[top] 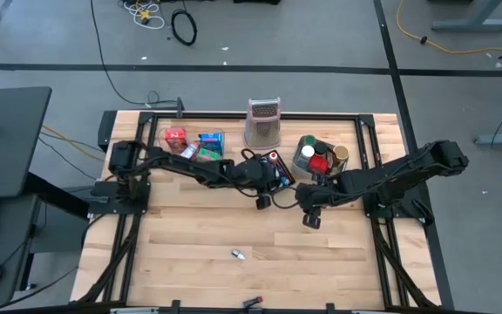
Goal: Pick & Place Kitchen Items
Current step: Put the small blue food coloring bottle into the black bin
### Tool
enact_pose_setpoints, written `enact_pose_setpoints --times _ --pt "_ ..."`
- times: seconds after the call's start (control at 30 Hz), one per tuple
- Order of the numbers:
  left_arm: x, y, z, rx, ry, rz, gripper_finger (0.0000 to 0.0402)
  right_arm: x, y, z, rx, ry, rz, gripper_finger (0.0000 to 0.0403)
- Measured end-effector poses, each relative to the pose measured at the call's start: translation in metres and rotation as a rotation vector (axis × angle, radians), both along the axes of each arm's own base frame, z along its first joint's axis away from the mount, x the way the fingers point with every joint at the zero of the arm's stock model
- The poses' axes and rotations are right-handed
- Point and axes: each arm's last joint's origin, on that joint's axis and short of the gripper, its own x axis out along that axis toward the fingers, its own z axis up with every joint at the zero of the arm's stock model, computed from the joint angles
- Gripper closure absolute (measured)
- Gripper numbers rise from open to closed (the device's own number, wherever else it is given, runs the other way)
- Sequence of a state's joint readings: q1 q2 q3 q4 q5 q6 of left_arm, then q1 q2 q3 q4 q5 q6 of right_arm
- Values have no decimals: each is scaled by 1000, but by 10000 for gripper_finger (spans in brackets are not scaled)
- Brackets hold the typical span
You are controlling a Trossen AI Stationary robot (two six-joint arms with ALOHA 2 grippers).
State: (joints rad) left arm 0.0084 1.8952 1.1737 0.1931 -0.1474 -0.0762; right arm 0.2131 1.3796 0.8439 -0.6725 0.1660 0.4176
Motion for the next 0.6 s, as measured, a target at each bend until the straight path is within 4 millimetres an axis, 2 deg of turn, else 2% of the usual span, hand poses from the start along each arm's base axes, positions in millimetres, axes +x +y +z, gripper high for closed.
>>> enact_pose_setpoints --times 0.23,0.43,0.6 --pt "0 6 -13 47 66 -14 333 4 1 1 35 -48 -59 254" --pt "-1 10 -13 121 91 14 331 12 3 5 35 -134 -15 254" --pt "-3 10 -16 128 125 4 295 18 4 9 30 -212 29 254"
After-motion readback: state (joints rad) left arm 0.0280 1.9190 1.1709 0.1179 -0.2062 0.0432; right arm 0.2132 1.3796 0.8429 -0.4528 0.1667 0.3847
